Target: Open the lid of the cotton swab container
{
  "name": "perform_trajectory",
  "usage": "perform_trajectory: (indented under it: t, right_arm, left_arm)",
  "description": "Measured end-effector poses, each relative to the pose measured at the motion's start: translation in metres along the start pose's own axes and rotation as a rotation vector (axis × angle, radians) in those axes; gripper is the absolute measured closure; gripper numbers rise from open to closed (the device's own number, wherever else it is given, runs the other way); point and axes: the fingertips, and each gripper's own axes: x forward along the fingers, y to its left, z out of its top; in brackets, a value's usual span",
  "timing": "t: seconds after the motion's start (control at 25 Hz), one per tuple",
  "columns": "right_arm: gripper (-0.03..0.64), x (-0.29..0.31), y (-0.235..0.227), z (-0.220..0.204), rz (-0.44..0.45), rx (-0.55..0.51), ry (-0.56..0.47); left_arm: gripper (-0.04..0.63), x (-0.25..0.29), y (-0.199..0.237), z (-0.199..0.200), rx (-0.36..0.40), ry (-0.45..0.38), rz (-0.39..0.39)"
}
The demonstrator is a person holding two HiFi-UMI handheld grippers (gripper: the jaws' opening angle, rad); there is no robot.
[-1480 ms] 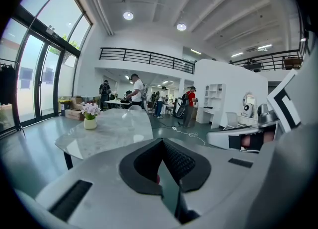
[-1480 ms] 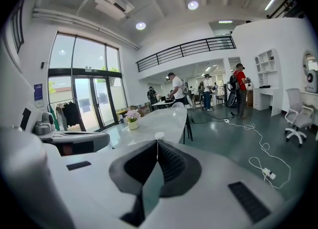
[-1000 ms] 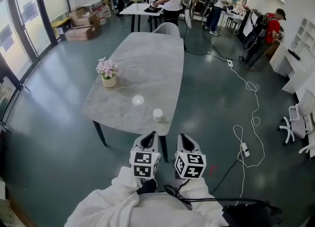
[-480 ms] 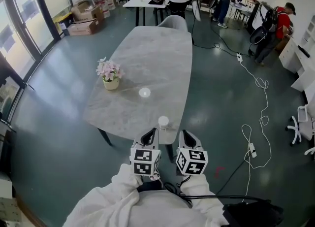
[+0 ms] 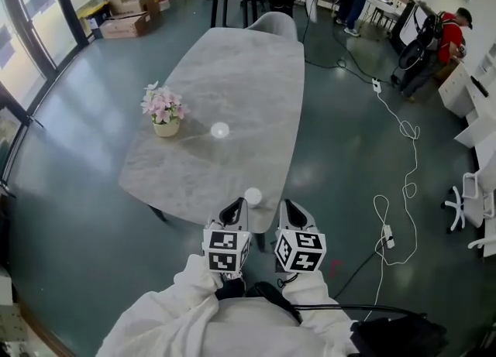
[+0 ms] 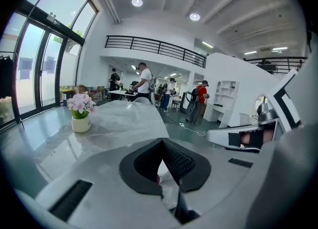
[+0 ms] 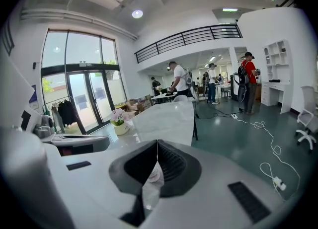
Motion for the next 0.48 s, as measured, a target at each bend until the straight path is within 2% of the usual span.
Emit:
perform_trajectory:
  t: [0.28, 0.4, 0.48]
  right_arm:
    - [0.555, 0.018, -0.023, 0.004, 0.020, -0.001, 0.031]
    - [0.555, 0.030, -0.030, 0.006, 0.070, -0.023, 0.050]
    - [0.555, 0.037, -0.035, 0.011, 0.110, -0.058, 0.064]
  left_arm:
    - [0.594, 0.025, -0.003, 0.000, -0.008, 0.019, 0.028]
    - [0.594, 0.034, 0.000, 0.001, -0.026, 0.012, 0.090]
    - [0.594, 0.040, 0.001, 0.002, -0.070, 0.006, 0.144]
